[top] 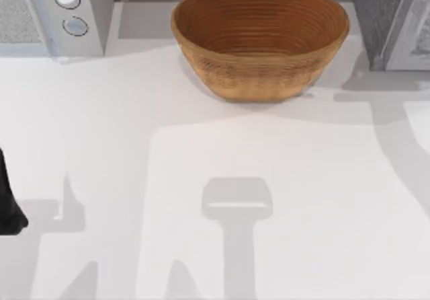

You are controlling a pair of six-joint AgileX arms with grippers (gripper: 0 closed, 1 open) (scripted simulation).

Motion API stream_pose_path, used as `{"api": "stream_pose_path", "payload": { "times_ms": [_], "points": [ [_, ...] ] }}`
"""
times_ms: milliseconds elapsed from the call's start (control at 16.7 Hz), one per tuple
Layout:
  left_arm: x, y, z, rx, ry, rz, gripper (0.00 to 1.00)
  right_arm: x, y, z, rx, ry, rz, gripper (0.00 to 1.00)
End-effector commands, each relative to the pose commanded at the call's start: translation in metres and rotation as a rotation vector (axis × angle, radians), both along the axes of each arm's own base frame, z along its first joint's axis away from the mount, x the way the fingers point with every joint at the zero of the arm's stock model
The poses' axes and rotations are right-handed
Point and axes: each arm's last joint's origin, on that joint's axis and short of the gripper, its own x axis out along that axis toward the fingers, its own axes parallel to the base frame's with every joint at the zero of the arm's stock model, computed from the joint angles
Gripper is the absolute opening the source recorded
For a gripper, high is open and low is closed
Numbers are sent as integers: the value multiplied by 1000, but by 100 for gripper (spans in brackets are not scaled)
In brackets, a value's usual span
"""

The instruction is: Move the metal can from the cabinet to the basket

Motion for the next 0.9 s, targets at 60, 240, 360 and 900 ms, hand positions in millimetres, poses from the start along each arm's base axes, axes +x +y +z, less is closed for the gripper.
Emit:
{"api": "stream_pose_path", "payload": {
  "times_ms": [60, 240, 360, 900],
  "points": [
    [0, 0, 0, 0, 0, 0, 100, 3, 1, -2, -2, 9, -2, 0],
    [0, 0, 0, 0, 0, 0, 100, -2, -2, -3, 4, -6, -2, 0],
    [0, 0, 0, 0, 0, 0, 100, -9, -8, -7, 12, -29, -2, 0],
    [0, 0, 0, 0, 0, 0, 100, -29, -29, -132, -4, 16, -2, 0]
  ]
}}
